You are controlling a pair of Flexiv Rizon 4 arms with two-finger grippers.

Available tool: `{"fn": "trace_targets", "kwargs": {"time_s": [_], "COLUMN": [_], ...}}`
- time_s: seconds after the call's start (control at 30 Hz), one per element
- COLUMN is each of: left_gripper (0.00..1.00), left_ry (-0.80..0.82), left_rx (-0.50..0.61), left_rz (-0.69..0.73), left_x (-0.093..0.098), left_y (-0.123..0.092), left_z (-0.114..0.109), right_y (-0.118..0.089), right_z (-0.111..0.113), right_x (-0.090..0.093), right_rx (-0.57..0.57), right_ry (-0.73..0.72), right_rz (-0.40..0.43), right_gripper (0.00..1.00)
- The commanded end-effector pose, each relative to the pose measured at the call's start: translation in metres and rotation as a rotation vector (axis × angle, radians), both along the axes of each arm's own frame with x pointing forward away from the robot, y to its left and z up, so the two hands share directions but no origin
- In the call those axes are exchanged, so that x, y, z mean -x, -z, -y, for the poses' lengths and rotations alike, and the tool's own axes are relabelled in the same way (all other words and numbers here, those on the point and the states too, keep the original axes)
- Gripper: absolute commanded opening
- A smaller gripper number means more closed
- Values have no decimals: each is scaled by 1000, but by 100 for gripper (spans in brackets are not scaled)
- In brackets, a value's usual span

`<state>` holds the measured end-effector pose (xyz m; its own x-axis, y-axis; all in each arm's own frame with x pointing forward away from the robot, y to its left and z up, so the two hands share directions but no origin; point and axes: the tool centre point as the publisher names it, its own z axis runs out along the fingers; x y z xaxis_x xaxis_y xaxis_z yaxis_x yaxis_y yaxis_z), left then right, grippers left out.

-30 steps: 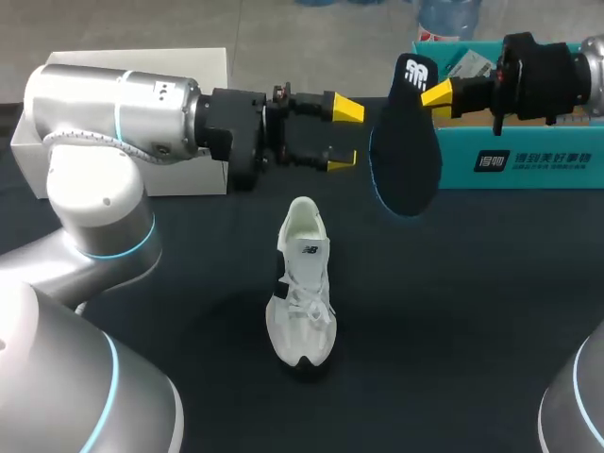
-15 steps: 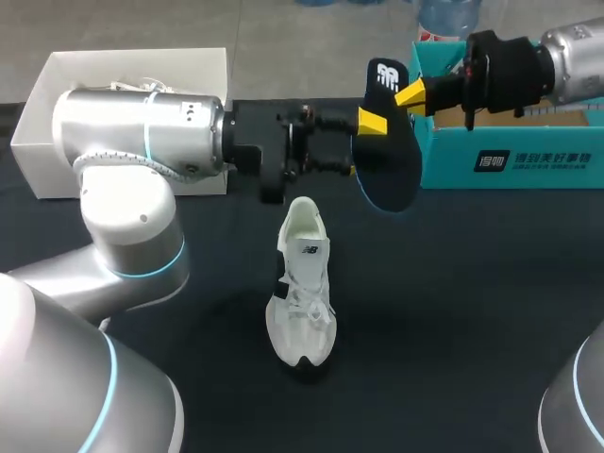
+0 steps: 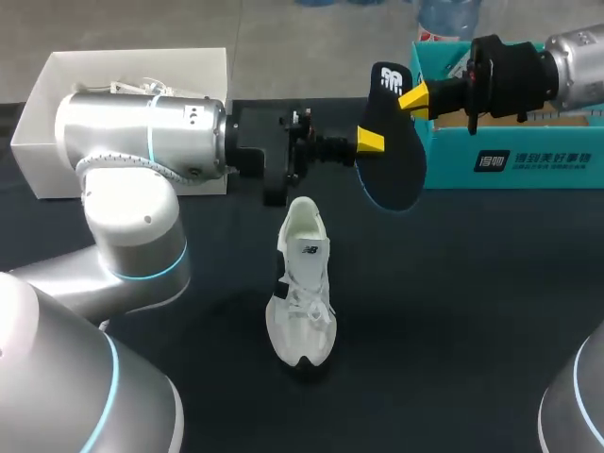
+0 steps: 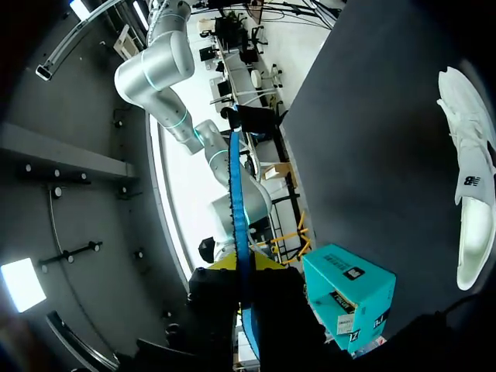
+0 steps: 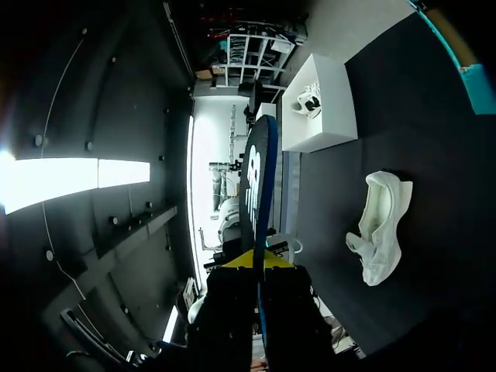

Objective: Take the shoe out of the shoebox, open the shoe tongue, remove and reinsert the insole, then place the shoe into the shoebox

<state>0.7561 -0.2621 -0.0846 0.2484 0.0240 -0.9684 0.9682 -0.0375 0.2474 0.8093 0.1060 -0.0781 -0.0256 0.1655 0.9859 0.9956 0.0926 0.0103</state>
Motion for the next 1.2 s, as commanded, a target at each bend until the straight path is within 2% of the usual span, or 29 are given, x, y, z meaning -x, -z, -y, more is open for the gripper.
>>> {"fn": "trace_targets", "kwargs": {"time_s": [0.03,0.13,0.17,0.2,0.6,0.8,0.93,1.2], "left_gripper": [0,0,0,0,0,0,0,0], "left_ry": [-3,1,-1,-2,-5,19,46,64], "left_rx": [0,-1,3,5,14,9,10,25], "left_rz": [-2,-14,-28,-39,-86,-122,-139,-151], "left_x": [-1,-2,-2,-3,-12,-12,-10,-11], "left_y": [4,5,5,5,5,6,5,2], "left_z": [4,4,4,3,-13,-19,-24,-43], "right_y": [1,1,1,1,4,6,4,7], "right_z": [-1,-2,-2,-3,13,26,33,45], "right_x": [5,7,8,9,49,67,70,71], "right_rx": [0,-5,-3,-4,-13,-32,-56,-54], "right_ry": [10,30,46,59,152,203,223,242], "right_rz": [2,11,22,34,55,108,160,146], "right_gripper": [0,0,62,100,100,100,100,100]}}
